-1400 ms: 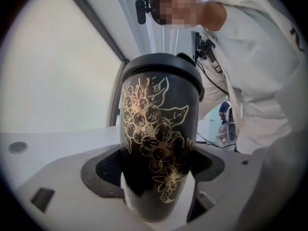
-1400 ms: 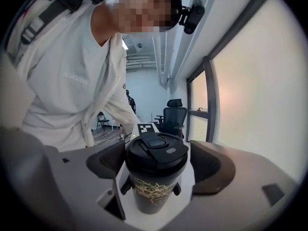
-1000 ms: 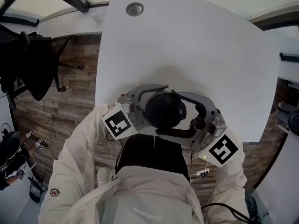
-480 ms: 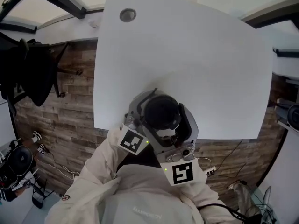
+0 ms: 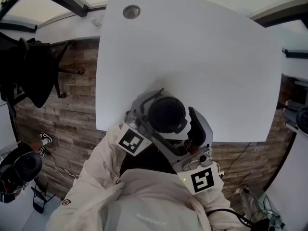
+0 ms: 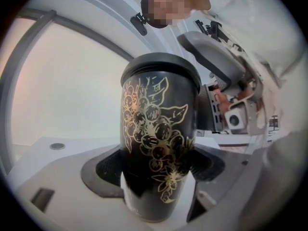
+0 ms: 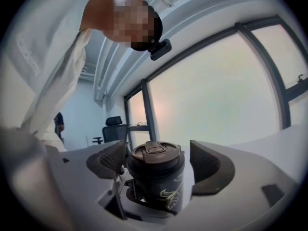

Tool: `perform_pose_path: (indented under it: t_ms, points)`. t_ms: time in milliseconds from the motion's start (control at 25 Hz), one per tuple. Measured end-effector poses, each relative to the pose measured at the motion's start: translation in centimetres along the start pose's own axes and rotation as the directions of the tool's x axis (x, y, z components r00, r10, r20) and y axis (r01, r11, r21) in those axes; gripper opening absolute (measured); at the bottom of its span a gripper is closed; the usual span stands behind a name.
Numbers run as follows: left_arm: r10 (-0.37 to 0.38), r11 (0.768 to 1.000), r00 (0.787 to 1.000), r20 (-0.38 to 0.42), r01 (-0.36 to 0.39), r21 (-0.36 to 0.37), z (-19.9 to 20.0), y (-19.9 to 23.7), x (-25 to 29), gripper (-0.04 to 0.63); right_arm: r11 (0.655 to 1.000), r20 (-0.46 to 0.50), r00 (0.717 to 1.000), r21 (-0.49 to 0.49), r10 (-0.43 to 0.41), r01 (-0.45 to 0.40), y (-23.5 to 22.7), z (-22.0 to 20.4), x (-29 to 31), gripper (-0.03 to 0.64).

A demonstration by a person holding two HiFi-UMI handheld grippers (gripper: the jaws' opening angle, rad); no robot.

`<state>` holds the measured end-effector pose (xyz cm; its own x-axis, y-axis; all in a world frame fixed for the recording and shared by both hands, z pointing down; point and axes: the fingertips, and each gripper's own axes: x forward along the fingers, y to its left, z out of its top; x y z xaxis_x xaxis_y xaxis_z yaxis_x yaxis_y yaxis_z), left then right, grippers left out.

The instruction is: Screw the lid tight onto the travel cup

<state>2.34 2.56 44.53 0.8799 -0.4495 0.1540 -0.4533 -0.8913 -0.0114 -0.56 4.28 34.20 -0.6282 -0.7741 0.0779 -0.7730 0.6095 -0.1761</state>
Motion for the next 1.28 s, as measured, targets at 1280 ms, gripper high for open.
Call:
perform_pose_path:
  t_ms: [1280]
  points:
    - [-0.106, 0.994, 0.994, -0.041, 0.105, -0.012, -1.1, -0.2, -0.8, 0.399, 0.961, -0.031, 0.967, -0.111, 0.253, -0.255, 1.4, -1.1, 1.9, 0.396]
